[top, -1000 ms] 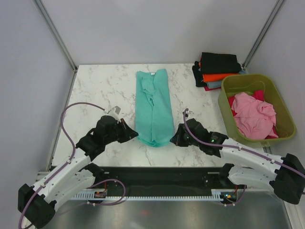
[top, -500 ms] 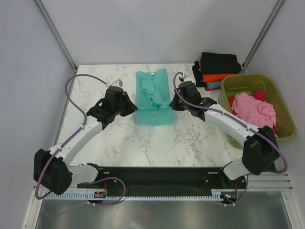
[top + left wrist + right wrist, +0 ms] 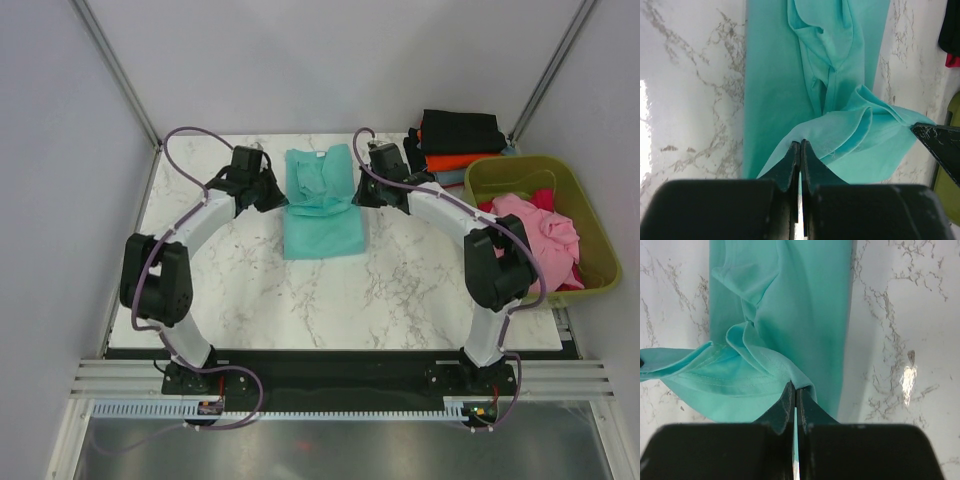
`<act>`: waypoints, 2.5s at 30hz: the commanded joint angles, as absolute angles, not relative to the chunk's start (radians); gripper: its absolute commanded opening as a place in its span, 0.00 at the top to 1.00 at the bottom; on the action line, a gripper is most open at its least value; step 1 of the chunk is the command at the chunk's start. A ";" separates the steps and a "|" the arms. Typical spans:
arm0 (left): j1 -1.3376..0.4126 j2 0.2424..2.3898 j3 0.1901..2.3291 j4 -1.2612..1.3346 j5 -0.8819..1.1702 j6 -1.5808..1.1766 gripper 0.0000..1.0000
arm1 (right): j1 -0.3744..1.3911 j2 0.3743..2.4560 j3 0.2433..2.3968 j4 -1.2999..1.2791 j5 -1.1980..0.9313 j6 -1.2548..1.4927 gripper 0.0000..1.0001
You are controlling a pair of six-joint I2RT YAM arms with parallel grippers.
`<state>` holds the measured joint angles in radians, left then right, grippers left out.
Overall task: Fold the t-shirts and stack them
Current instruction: Fold the tshirt
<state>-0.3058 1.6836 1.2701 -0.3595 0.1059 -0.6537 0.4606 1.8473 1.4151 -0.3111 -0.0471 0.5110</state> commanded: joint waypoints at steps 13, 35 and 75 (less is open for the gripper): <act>-0.215 2.063 1.595 -0.365 0.245 -0.583 0.84 | 0.355 2.157 1.712 -0.295 -0.222 0.511 0.84; -0.271 1.833 1.485 -0.321 0.354 -0.548 0.64 | 0.313 1.994 1.536 -0.046 -0.661 0.554 0.50; -0.330 1.905 1.730 -0.420 0.287 -0.499 0.59 | 0.236 2.056 1.599 0.066 -0.938 0.580 0.21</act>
<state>-0.3313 2.1143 1.8603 -0.4122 0.3420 -0.5495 0.2382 2.2753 1.7027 0.0422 -0.9894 0.6220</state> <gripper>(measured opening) 0.406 0.780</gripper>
